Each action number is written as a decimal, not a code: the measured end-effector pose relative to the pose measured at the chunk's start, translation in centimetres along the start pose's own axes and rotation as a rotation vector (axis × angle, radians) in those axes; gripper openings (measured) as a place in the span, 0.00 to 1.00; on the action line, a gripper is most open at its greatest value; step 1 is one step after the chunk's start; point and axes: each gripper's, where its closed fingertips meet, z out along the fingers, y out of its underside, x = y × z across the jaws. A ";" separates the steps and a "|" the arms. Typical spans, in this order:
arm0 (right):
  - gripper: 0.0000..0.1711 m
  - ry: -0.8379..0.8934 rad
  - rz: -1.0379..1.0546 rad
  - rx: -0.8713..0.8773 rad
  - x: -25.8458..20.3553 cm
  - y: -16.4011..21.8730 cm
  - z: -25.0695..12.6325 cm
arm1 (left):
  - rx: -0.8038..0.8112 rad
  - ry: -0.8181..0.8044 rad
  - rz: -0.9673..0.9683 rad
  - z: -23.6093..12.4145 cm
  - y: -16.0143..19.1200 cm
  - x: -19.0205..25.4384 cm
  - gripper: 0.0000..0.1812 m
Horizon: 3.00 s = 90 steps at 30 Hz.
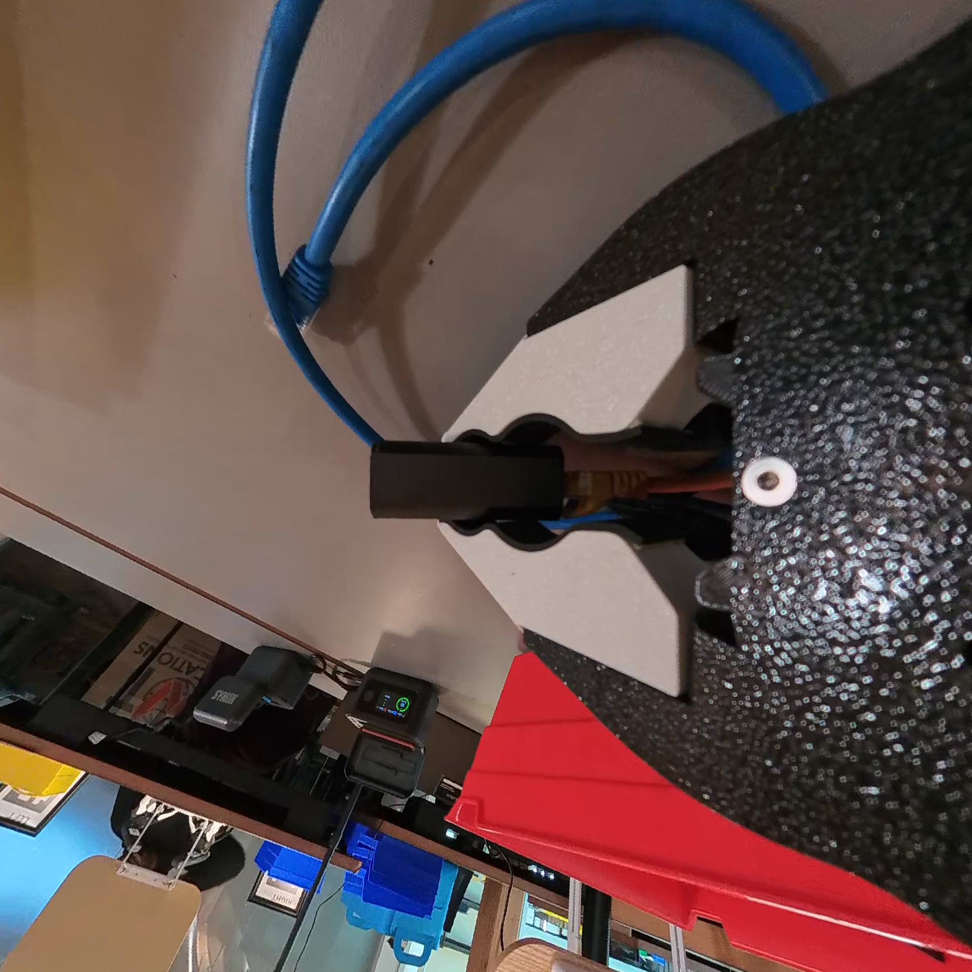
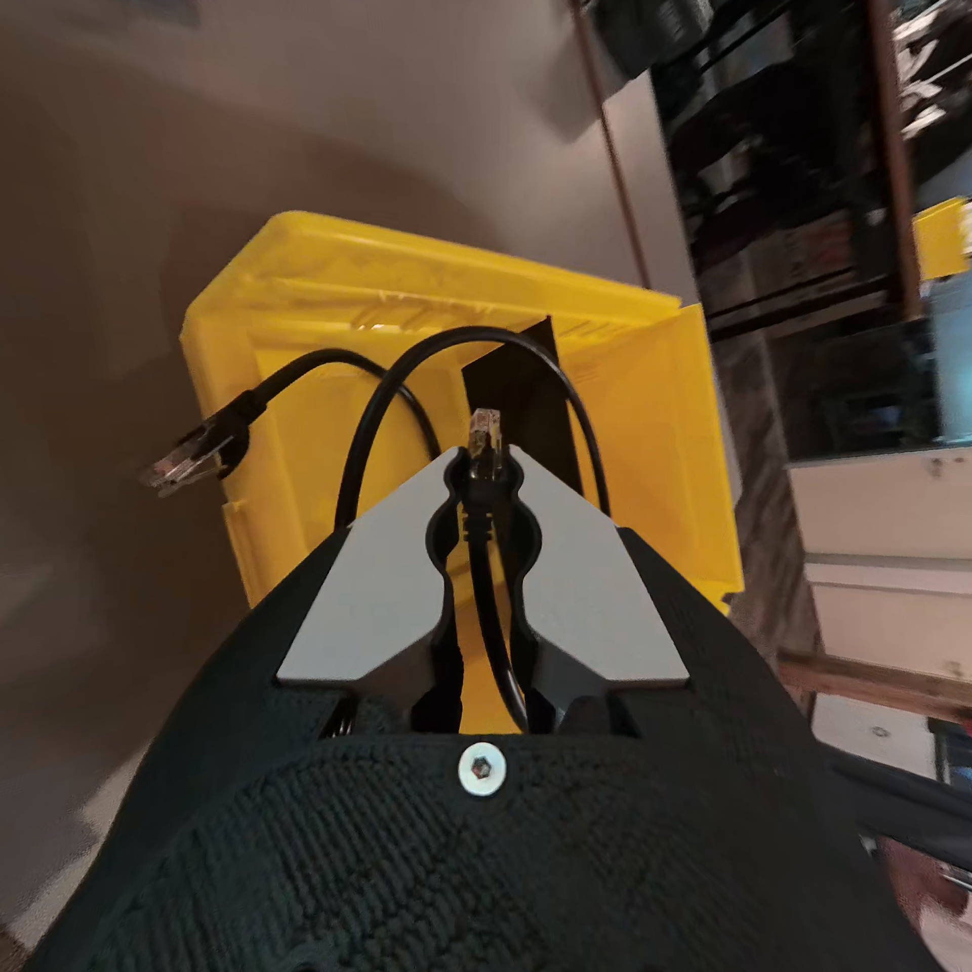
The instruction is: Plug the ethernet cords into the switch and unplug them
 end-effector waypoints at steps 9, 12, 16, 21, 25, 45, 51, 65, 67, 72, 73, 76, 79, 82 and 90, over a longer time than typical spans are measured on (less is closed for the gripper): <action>0.04 -0.205 0.068 -0.146 -2.3 1.8 0.4 | 0.001 0.002 0.002 0.0 -0.1 0.0 0.12; 0.12 -0.240 0.107 -0.141 -2.4 1.5 0.2 | 0.001 0.004 0.003 0.0 -0.1 0.0 0.12; 0.21 -0.228 0.128 -0.161 -1.5 1.7 -0.4 | 0.001 0.006 0.006 0.0 -0.2 0.1 0.12; 0.40 -0.355 0.194 -0.283 -2.1 3.2 -2.3 | 0.000 0.010 0.010 0.0 -0.2 0.1 0.12; 0.69 -0.473 0.338 -0.369 -2.1 3.6 -4.0 | -0.001 0.011 0.012 0.0 -0.2 0.2 0.12; 0.53 -0.284 0.084 0.557 -7.6 -21.8 -1.9 | 0.368 0.032 -0.170 -4.0 -4.5 -1.7 0.12; 0.49 -0.220 0.121 0.615 -11.0 -22.5 0.7 | 0.718 0.149 -0.300 -8.4 -8.3 -2.1 0.11; 0.20 -0.684 0.555 1.034 -11.0 -27.9 -6.3 | 1.407 0.728 -0.820 -19.7 -14.4 -4.8 0.11; 0.15 -0.679 0.540 1.037 -11.2 -28.0 -6.3 | 1.405 0.765 -0.819 -19.8 -14.6 -4.1 0.11; 0.13 -0.618 0.432 0.900 -11.6 -27.2 -5.1 | 1.238 0.886 -0.878 -18.3 -13.9 -3.3 0.17; 0.12 -0.551 0.375 0.846 -11.4 -26.6 -4.4 | 1.166 0.884 -0.868 -17.6 -13.5 -3.0 0.19; 0.12 -0.347 0.178 0.669 -10.7 -24.6 -2.4 | 0.867 0.690 -0.679 -14.0 -11.2 -1.5 0.34; 0.12 -0.144 -0.093 0.490 -10.1 -22.7 -0.7 | 0.762 0.454 -0.407 -13.1 -10.2 -0.9 0.40; 0.12 0.047 -0.359 0.343 -9.5 -21.7 0.2 | 0.658 0.290 -0.145 -12.3 -9.9 0.1 0.38; 0.12 0.136 -0.536 0.212 -10.1 -20.1 1.4 | 0.544 0.014 0.355 -12.7 -10.9 2.1 0.14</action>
